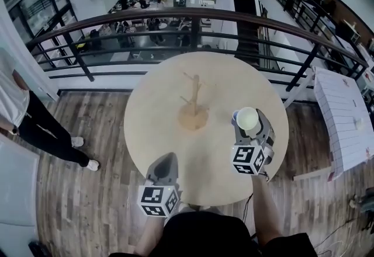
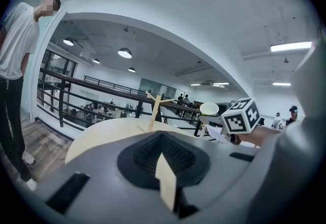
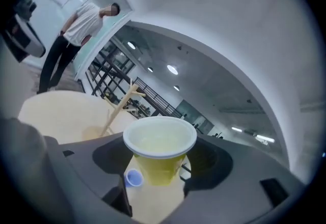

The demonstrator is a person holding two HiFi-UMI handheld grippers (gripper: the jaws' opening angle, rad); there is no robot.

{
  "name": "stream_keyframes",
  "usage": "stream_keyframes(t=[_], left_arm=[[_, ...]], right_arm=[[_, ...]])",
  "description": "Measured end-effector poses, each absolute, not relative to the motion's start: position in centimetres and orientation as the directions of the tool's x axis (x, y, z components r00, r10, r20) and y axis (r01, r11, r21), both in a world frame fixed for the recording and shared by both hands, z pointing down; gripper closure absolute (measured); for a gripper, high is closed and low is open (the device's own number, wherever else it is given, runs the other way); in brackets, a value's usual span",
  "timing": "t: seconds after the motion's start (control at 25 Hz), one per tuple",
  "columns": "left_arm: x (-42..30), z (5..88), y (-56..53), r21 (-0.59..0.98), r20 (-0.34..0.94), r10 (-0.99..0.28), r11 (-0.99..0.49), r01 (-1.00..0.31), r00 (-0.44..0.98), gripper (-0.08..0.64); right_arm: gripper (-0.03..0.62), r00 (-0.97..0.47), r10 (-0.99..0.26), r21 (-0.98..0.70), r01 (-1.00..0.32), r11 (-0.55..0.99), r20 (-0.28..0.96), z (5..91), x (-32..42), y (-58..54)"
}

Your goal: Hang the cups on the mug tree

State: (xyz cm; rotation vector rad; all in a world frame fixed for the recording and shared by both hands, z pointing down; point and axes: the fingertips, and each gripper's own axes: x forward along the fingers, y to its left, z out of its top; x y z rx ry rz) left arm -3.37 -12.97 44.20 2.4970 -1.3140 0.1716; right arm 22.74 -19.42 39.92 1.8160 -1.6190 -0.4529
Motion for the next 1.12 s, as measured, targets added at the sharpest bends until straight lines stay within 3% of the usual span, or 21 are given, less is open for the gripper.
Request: stream_keyframes(t=[0.24, 0.48, 0.8, 1.12], left_arm=[[-3.6, 43.9, -13.0, 0.224, 0.239, -0.785, -0.529, -0.819, 0.572, 0.558], [-3.9, 44.1, -12.7, 0.241, 0.234, -0.786, -0.523, -0.818, 0.571, 0.558], [-4.6, 44.2, -12.6, 0.253, 0.229, -0.798, -0.504, -0.826, 0.557, 0.558], [-6.8, 43.1, -12.6, 0.316, 0.196, -0.826, -0.457, -0.832, 0.528, 0.558]], right_arm=[[0.270, 0.274, -0.952, 0.859, -0.512, -0.021, 0.140, 38.7, 23.3, -20.0], [0.270, 0.481, -0.860, 0.965, -0.258, 0.046, 0.170, 38.7, 26.5, -20.9], [0.270, 0.509, -0.825, 0.962, -0.235, 0.140, 0.245, 39.5, 26.9, -21.8], [0.270, 0.446, -0.867, 0.975, -0.114, 0.192, 0.222, 38.3, 23.3, -27.2]])
